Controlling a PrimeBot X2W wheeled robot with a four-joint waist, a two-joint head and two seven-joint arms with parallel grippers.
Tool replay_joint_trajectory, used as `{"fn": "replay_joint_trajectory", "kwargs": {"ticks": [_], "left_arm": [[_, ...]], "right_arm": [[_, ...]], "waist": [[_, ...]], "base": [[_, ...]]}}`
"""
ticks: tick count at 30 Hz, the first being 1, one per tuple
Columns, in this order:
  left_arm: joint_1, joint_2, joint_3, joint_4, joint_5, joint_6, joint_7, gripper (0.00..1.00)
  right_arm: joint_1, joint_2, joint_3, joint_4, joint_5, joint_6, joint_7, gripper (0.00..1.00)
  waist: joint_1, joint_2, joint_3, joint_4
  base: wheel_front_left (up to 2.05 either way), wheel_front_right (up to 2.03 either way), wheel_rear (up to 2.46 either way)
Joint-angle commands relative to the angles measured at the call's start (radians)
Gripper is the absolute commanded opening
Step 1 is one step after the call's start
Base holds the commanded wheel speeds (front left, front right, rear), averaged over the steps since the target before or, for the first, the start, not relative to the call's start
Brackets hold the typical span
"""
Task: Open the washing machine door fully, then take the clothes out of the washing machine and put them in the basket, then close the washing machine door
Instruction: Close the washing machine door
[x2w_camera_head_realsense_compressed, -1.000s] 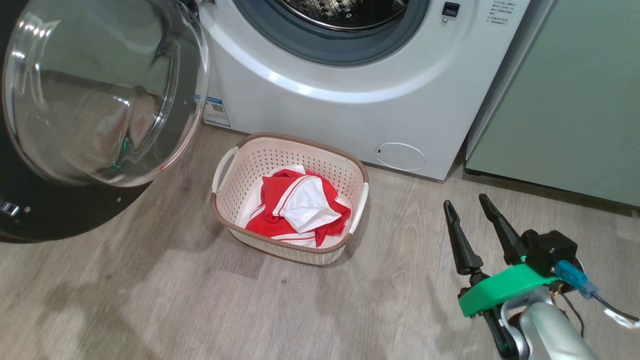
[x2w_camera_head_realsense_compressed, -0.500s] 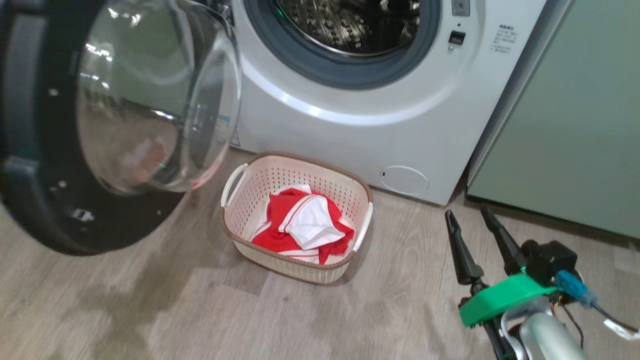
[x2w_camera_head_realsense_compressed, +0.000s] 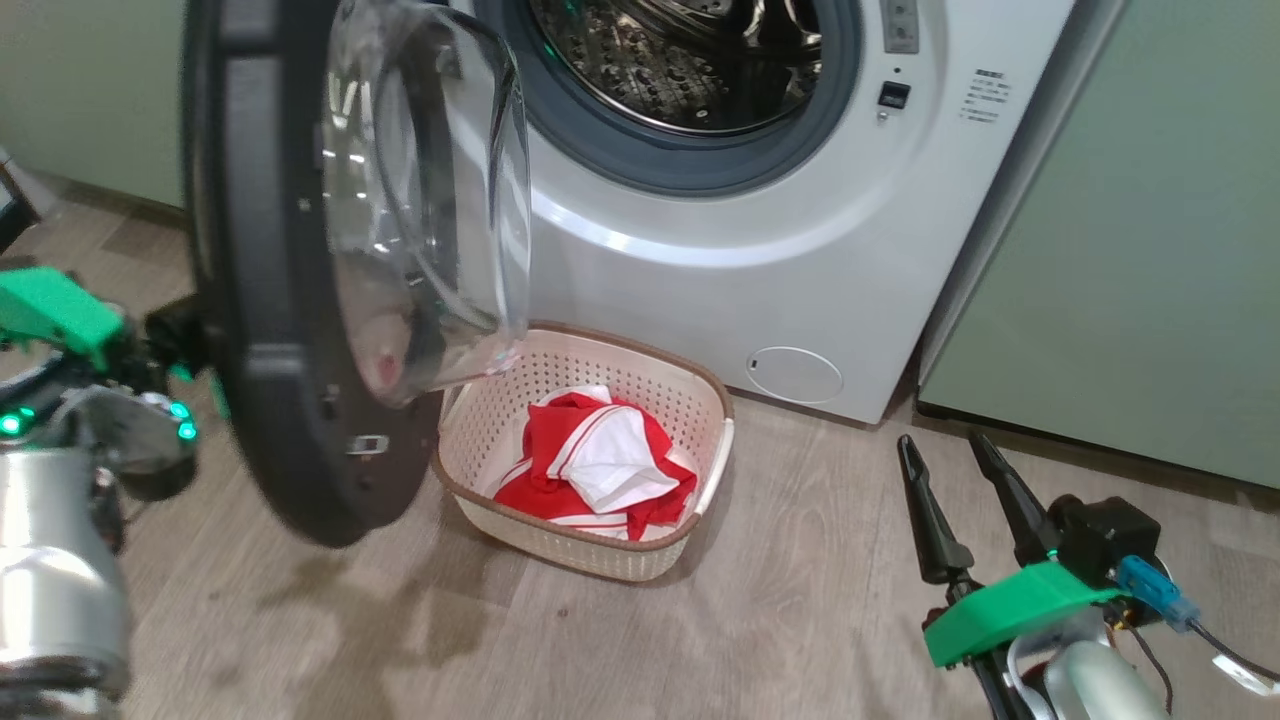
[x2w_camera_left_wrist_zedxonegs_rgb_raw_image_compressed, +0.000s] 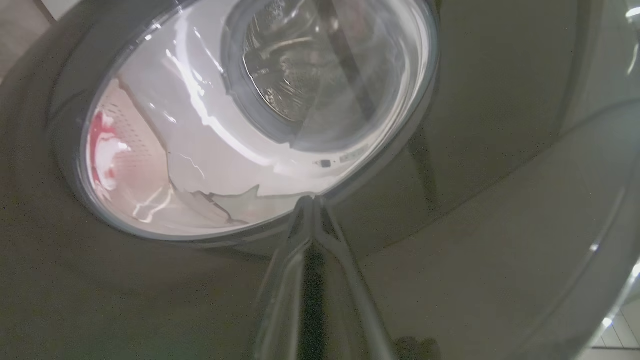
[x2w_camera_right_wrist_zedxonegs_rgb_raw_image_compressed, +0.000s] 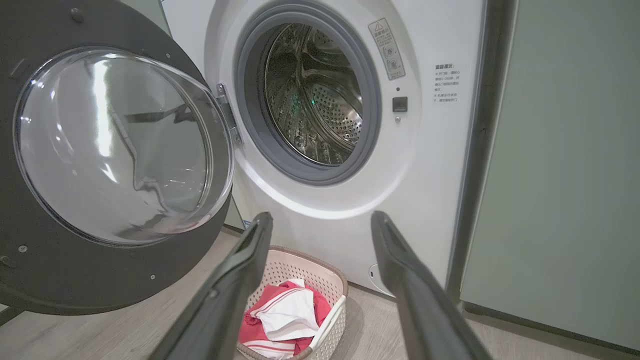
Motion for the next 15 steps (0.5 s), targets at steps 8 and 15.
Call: {"fn": "replay_joint_trajectory", "kwargs": {"ticks": [8,15], "left_arm": [[0.054,-0.095,-0.004,-0.223,-0.037,0.018,0.034,0.0],[0.119,-0.159,-0.036,-0.35,-0.028,0.037,0.003,0.0]], "right_arm": [[-0.015,-0.004,0.0,-0.034,-0.003,0.007,-0.006,1.0],[-0.031,-0.012,-0.004,-0.037,-0.009,0.007,-0.006,1.0]], "waist": [[0.0,0.0,0.008,-0.059],[0.0,0.0,0.023,-0.159]], "base": [[0.0,0.0,0.0],[0.0,0.0,0.0]]}}
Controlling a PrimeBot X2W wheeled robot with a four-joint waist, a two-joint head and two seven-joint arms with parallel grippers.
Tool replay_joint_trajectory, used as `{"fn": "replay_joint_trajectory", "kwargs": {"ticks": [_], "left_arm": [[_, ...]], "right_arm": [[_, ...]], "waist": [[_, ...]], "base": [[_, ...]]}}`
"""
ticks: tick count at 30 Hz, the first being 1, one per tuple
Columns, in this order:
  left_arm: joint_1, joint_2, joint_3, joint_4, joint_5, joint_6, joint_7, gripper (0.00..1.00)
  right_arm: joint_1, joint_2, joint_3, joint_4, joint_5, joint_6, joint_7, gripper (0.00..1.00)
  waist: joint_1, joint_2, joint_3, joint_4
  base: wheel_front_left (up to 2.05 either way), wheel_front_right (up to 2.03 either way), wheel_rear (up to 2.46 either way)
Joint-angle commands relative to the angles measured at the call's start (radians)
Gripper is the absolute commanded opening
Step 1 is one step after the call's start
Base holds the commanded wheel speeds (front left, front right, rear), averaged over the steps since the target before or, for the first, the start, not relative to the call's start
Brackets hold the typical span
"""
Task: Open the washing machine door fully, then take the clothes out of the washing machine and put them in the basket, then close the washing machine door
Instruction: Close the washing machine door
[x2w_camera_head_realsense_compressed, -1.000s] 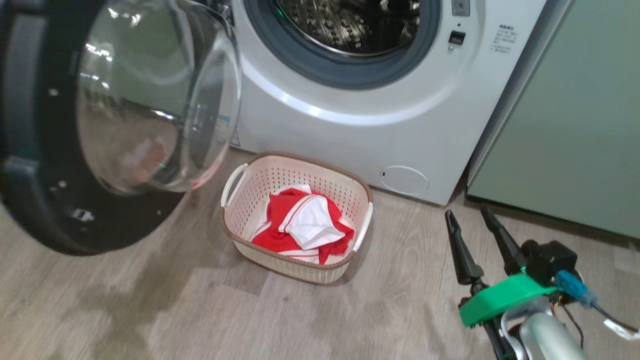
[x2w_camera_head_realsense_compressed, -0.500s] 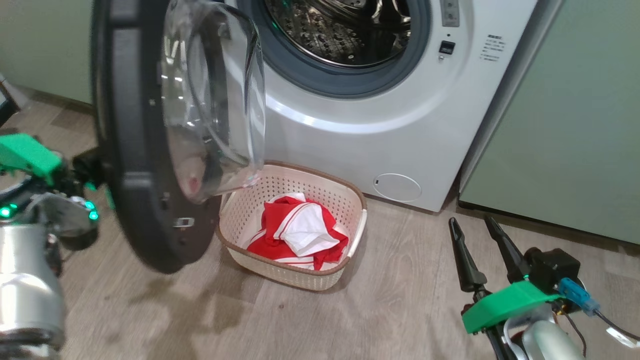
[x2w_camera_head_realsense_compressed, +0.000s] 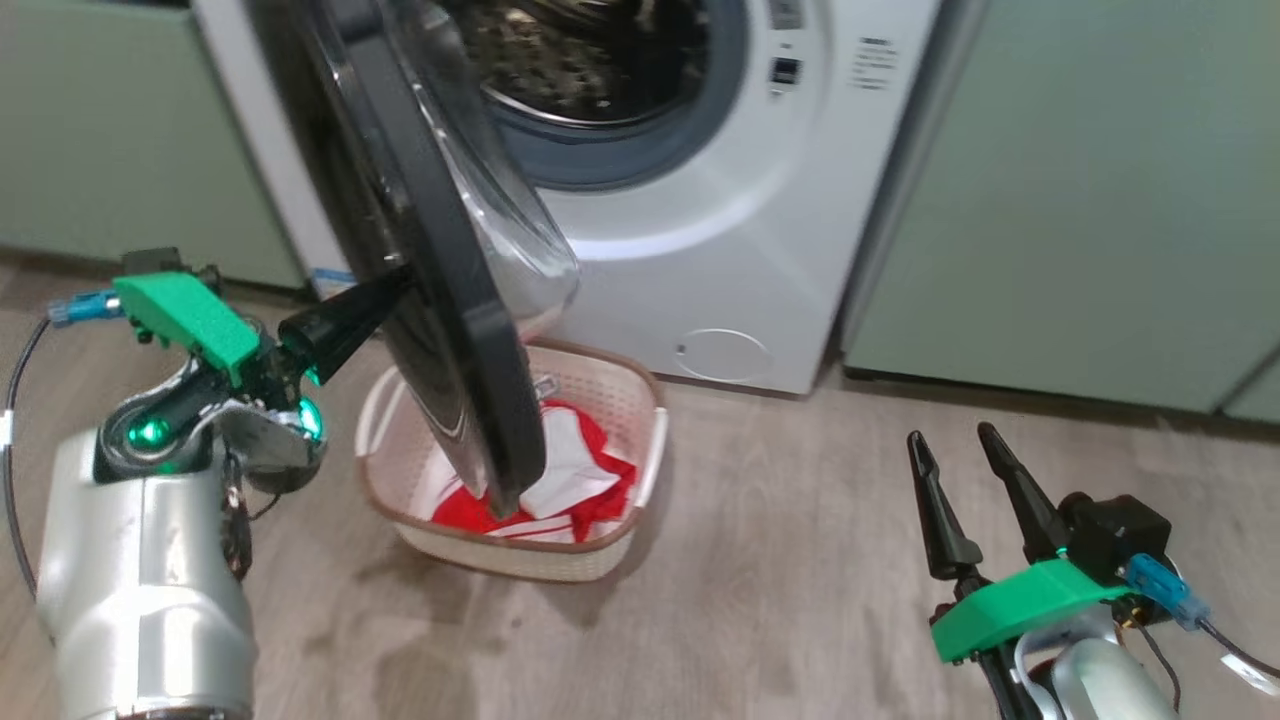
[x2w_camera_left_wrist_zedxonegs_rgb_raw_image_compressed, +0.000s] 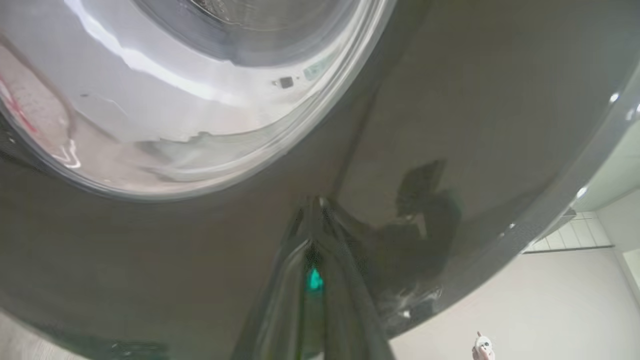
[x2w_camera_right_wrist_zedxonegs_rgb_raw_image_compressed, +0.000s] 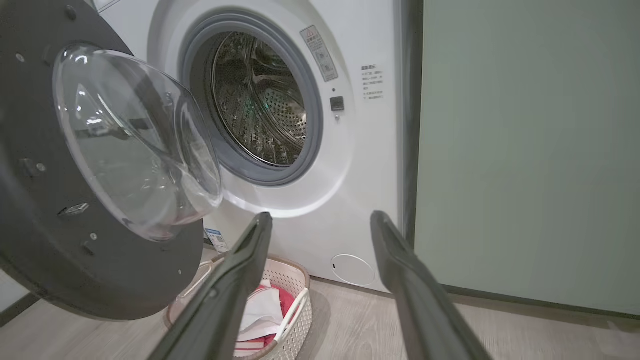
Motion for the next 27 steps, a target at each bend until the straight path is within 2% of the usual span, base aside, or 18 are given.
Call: {"fn": "replay_joint_trajectory", "kwargs": {"ticks": [1,13,22,27], "left_arm": [[-0.027,0.02,0.016,-0.053,-0.002,0.001,-0.007,0.0],[-0.021,0.009,0.017,-0.081,0.004,-0.002,-0.102,0.0],[-0.112,0.043,0.035,0.013,0.029,-0.021,-0.2,0.0],[-0.169,0.077,0.056,0.079,0.028,-0.035,-0.261,0.0]], "right_arm": [[-0.036,-0.01,0.015,-0.035,-0.008,0.007,-0.006,1.0],[-0.051,-0.012,0.005,-0.045,-0.014,0.007,-0.006,1.0],[-0.069,-0.006,0.006,-0.052,-0.016,0.007,-0.006,1.0],[-0.071,-0.001,0.001,-0.057,-0.016,0.007,-0.006,1.0]], "waist": [[0.0,0.0,0.01,-0.052],[0.0,0.0,0.045,-0.284],[0.0,0.0,0.072,-0.409],[0.0,0.0,0.084,-0.454]], "base": [[0.0,0.0,0.0],[0.0,0.0,0.0],[0.0,0.0,0.0],[0.0,0.0,0.0]]}}
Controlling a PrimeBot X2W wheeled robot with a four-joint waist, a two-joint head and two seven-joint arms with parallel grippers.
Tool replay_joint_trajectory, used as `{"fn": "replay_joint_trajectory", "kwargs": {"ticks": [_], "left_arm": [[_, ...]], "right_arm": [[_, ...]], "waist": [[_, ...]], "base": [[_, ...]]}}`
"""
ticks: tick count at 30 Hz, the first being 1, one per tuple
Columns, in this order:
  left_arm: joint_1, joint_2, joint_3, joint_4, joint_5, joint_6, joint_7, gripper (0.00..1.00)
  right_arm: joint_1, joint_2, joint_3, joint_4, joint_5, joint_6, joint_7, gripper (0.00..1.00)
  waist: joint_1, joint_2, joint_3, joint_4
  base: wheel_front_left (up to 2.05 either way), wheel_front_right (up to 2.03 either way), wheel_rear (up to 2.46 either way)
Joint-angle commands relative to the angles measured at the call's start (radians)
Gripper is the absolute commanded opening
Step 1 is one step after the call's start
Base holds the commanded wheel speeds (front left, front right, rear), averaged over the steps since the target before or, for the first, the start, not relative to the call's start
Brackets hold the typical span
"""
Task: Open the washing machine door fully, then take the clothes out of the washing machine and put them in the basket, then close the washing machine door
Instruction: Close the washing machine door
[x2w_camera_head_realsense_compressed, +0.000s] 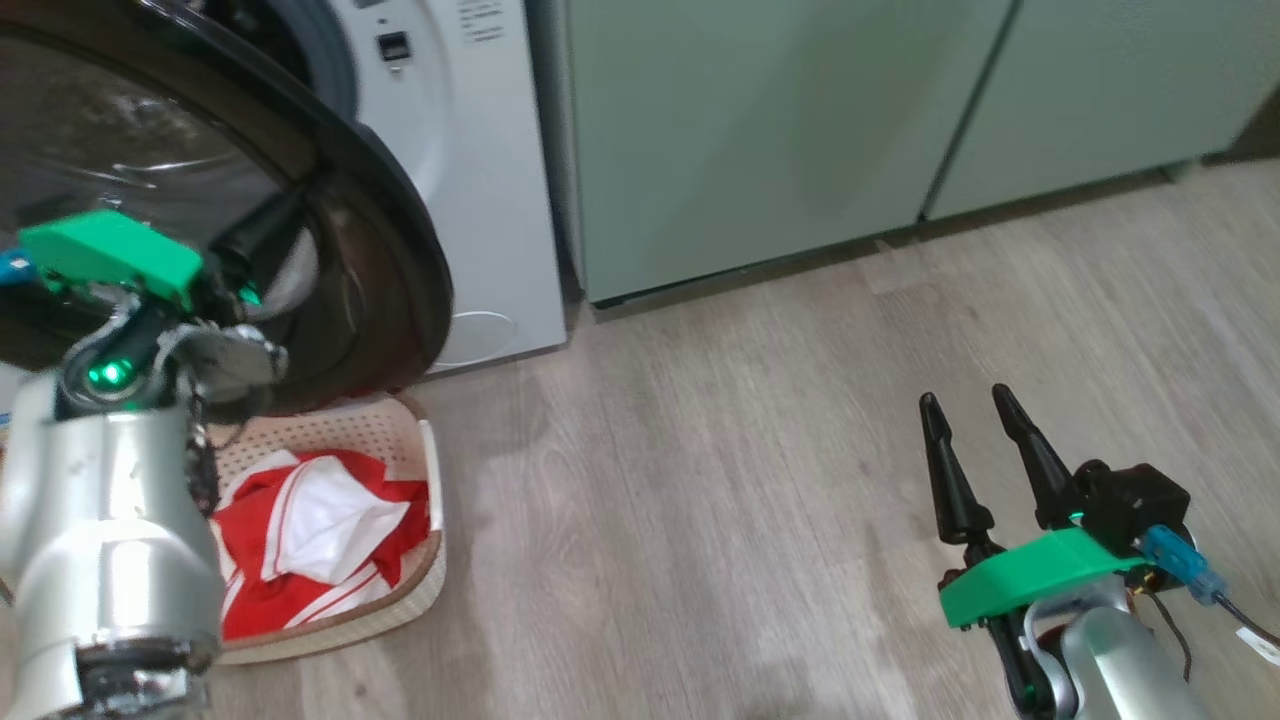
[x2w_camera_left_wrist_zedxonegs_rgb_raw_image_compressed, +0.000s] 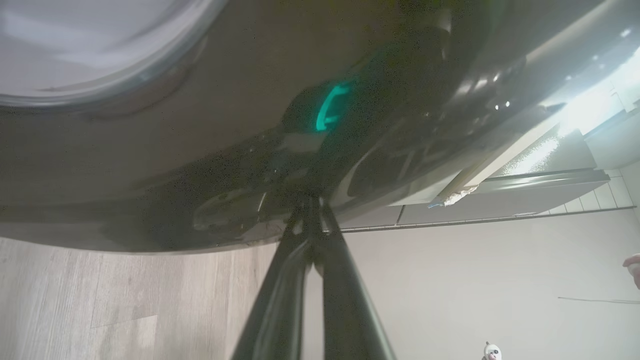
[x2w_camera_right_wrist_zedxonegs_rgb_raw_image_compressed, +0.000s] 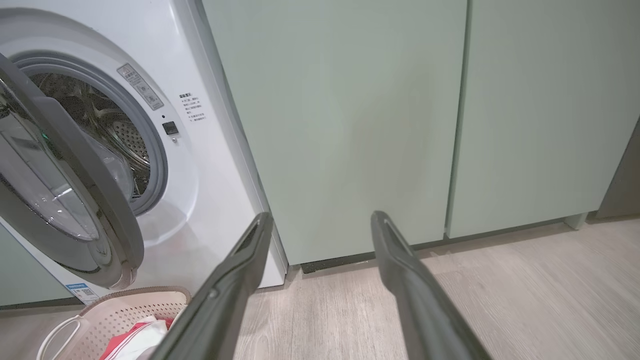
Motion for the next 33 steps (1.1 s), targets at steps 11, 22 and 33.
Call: {"fn": "replay_joint_trajectory", "kwargs": {"ticks": [11,22,33], "left_arm": [[-0.048,0.048,0.005,-0.011,-0.019,-0.018,-0.065,0.0],[0.211,0.071,-0.041,-0.237,0.006,-0.018,-0.298,1.0],[0.461,0.281,-0.367,-0.439,0.218,-0.018,-0.766,1.0]], "right_arm": [[-0.022,0.008,-0.001,-0.036,-0.011,0.007,-0.006,1.0],[-0.003,0.009,-0.007,-0.037,-0.005,0.007,-0.006,1.0],[0.009,0.014,-0.012,-0.043,-0.002,0.007,-0.006,1.0]], "waist": [[0.0,0.0,0.0,0.01],[0.0,0.0,-0.056,0.11],[0.0,0.0,-0.081,0.152]], "base": [[0.0,0.0,0.0],[0.0,0.0,0.0],[0.0,0.0,0.0]]}}
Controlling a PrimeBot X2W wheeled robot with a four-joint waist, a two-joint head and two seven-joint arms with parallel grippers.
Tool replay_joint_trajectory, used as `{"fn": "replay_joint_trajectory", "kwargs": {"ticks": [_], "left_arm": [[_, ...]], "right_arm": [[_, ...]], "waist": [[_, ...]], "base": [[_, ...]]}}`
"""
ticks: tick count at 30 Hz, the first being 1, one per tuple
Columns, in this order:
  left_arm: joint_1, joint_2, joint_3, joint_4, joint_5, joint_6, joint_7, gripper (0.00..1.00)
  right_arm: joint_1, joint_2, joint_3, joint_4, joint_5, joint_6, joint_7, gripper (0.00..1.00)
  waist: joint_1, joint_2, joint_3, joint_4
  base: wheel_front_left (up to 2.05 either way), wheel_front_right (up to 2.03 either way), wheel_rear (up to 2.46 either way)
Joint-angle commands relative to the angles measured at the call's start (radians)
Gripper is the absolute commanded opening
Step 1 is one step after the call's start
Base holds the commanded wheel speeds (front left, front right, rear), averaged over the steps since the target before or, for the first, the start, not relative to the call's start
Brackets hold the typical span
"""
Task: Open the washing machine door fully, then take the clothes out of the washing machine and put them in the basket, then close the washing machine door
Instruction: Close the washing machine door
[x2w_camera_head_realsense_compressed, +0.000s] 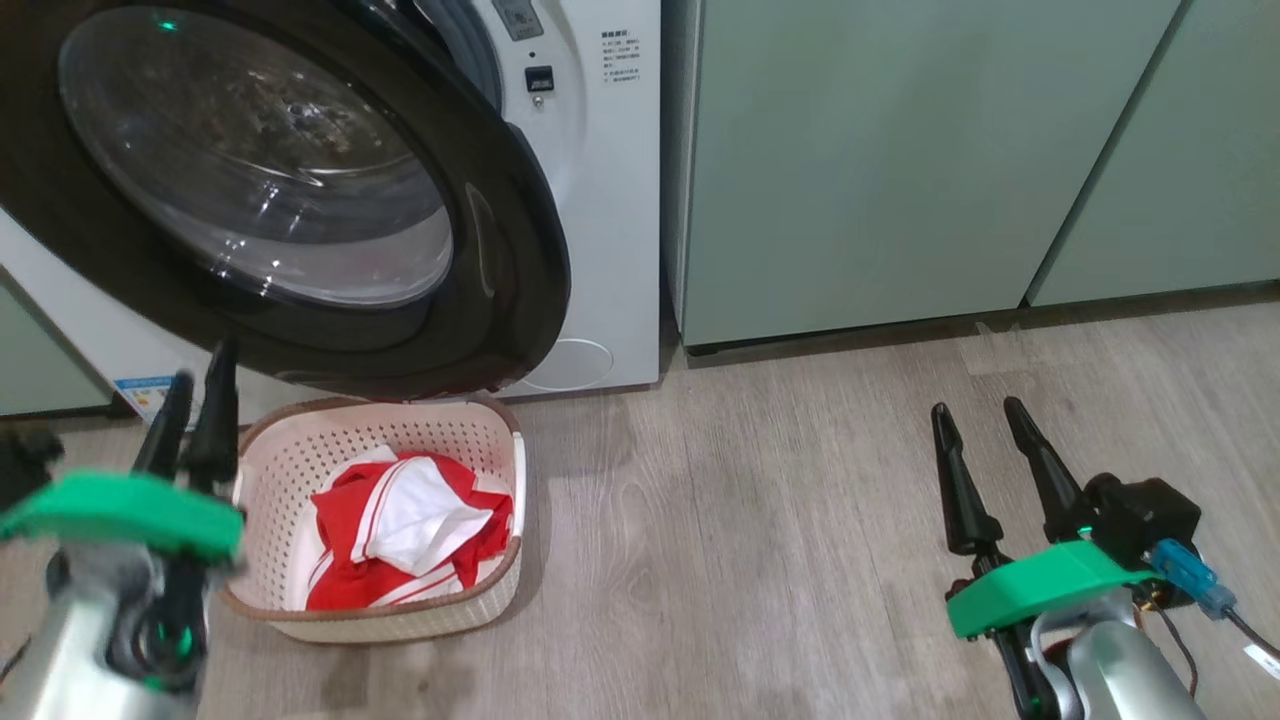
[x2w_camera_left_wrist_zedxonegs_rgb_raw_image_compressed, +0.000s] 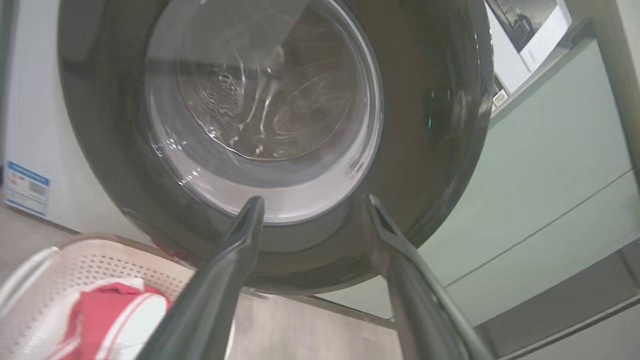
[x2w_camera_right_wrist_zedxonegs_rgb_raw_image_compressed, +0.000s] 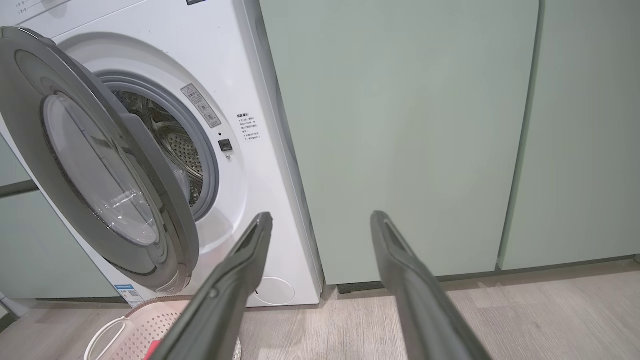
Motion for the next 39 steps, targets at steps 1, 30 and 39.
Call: {"fn": "replay_joint_trajectory", "kwargs": {"ticks": [1,30,39], "left_arm": [[-0.02,0.066,-0.007,-0.029,0.032,-0.006,-0.077,1.0],[0.13,-0.005,0.12,0.047,0.569,-0.006,-0.248,1.0],[0.137,-0.001,0.113,0.06,0.576,-0.006,-0.248,1.0]], "right_arm": [[-0.012,0.0,0.018,-0.037,-0.002,0.007,-0.006,1.0],[0.046,0.025,-0.002,-0.035,0.001,0.007,-0.006,1.0],[0.0,0.029,-0.021,-0.028,0.047,0.007,-0.006,0.0]], "waist": [[0.0,0.0,-0.005,0.001],[0.0,0.0,-0.008,-0.013],[0.0,0.0,0.0,-0.01]], "base": [[0.0,0.0,0.0],[0.0,0.0,0.0],[0.0,0.0,0.0]]}}
